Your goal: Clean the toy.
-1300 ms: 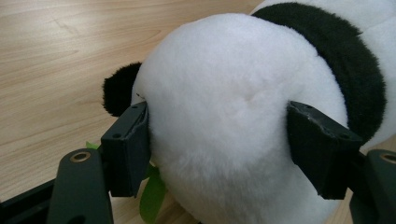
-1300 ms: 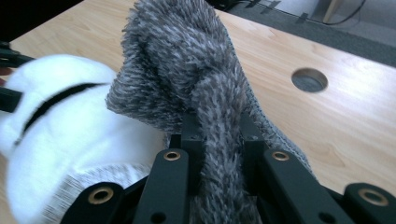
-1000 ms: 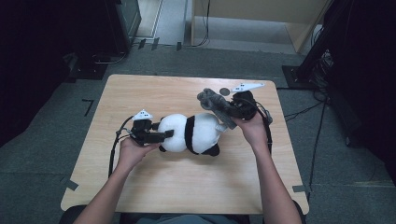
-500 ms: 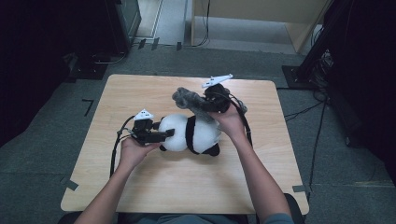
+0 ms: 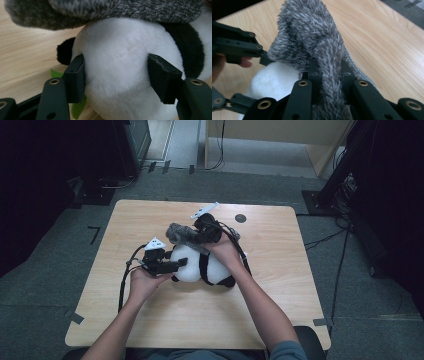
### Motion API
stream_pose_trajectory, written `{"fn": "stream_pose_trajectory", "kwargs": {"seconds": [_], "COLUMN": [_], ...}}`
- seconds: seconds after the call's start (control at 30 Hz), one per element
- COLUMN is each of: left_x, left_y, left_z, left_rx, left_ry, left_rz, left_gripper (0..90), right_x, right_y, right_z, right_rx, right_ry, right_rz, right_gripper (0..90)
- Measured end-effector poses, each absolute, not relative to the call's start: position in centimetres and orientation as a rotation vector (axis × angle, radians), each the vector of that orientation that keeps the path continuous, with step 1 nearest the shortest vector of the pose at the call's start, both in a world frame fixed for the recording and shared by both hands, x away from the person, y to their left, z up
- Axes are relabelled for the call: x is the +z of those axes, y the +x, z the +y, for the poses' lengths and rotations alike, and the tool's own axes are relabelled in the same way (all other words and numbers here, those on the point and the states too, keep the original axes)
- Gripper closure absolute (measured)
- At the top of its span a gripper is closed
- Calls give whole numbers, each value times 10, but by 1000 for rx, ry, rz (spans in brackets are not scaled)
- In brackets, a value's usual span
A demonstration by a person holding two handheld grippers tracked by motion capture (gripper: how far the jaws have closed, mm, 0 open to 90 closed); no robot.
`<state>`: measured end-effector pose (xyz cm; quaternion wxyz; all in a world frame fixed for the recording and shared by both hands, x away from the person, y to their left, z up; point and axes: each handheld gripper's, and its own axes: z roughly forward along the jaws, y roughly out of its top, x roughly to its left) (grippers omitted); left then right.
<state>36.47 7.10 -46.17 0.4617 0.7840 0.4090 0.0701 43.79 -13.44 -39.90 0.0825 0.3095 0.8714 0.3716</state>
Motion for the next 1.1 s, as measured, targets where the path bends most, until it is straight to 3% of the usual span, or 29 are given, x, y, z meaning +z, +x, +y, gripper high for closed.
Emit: {"fn": "stream_pose_trajectory", "kwargs": {"seconds": [0.5,1.1], "left_x": [-462,-462], "left_y": [367,365], "left_z": [72,71], "left_rx": [165,166], "left_ry": [1937,1936], "left_rz": [1021,1027], "left_gripper": [383,382], "right_x": [-406,-403], "right_y": [451,444], "right_z": [-148,-218], "right_rx": [1025,1093], "right_ry": [1000,1102], "right_rz": [2660,2608], "right_gripper": [773,765]}}
